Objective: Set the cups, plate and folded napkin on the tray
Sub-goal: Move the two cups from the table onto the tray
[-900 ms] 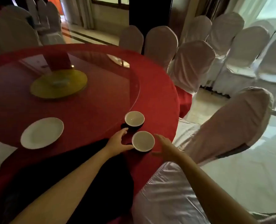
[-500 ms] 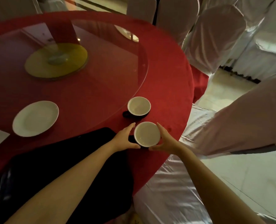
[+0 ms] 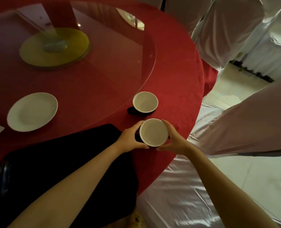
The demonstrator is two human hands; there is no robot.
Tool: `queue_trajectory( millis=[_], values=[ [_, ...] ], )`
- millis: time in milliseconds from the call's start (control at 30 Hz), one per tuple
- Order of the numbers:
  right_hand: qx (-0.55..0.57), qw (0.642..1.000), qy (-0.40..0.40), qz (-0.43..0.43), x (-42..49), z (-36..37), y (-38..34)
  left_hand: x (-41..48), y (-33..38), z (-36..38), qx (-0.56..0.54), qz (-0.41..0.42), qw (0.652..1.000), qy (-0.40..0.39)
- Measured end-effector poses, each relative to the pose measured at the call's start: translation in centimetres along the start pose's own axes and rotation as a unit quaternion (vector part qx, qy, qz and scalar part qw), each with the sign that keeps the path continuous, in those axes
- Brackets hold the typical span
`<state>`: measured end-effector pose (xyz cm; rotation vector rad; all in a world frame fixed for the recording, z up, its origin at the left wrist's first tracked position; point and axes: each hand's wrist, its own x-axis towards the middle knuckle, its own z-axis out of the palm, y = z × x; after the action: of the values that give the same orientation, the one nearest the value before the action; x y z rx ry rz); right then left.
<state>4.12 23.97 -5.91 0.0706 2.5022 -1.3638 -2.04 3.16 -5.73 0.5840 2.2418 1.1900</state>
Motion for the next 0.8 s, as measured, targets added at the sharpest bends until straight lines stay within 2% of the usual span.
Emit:
queue_trajectory(
  millis=[133,367,600,800],
  values=[
    [0.059,0.997,0.02,-0.046,-0.3,-0.5,-2.1,-1.4,0.8,-1.6,-0.031,0.022,0.999,0.031],
    [0.164,0.983,-0.033,-0.074,-0.1,2.7,-6.7,-7.2,0.4,-5.5,-0.12,0.026,0.987,0.106],
    [0.16,0.981,-0.085,-0.071,1.8,8.7,-8.9,-11.8,-3.6,-8.4,-0.122,-0.023,0.982,0.144],
    [0.116,0.985,-0.097,-0.078,2.8,11.8,-9.3,-13.1,-7.5,-8.7,-0.108,-0.054,0.98,0.155]
  ],
)
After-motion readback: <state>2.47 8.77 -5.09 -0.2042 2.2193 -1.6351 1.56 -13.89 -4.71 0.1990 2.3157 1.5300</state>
